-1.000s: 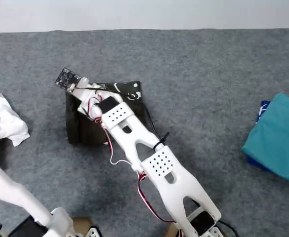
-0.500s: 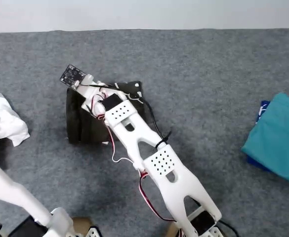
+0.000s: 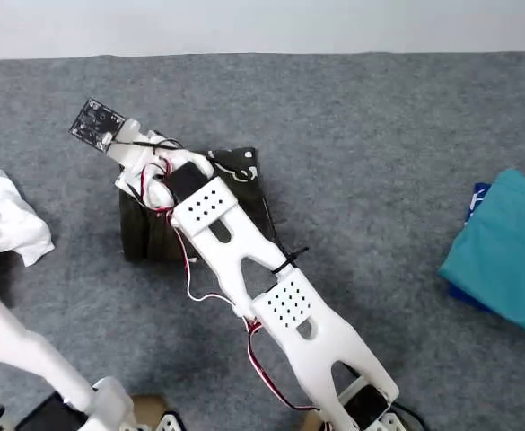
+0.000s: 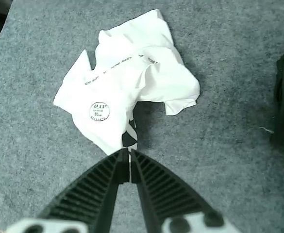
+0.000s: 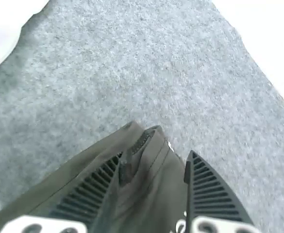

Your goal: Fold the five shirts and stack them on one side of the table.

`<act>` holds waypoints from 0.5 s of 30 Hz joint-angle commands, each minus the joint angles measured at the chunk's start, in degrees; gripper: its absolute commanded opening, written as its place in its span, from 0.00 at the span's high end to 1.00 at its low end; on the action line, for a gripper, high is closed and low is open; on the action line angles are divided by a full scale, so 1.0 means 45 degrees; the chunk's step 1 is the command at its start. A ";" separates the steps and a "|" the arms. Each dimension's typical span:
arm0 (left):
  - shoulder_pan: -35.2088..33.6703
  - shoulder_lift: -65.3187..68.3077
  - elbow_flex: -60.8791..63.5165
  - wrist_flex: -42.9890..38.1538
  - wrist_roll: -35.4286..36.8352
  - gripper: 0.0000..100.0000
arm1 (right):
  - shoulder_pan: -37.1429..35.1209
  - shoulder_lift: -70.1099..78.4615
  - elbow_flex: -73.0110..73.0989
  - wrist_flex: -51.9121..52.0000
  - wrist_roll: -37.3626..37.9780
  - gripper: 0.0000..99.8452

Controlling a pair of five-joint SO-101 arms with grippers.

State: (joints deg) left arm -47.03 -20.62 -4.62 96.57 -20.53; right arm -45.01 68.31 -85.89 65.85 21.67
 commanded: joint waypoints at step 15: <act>0.6642 0.4317 -0.0088 -0.0039 0.0703 0.98 | 0.3839 -0.2217 -0.2188 0.7433 -0.1211 0.96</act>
State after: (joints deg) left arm -23.74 -1.98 -4.62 96.40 -17.89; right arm -31.21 62.33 -92.57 95.74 16.84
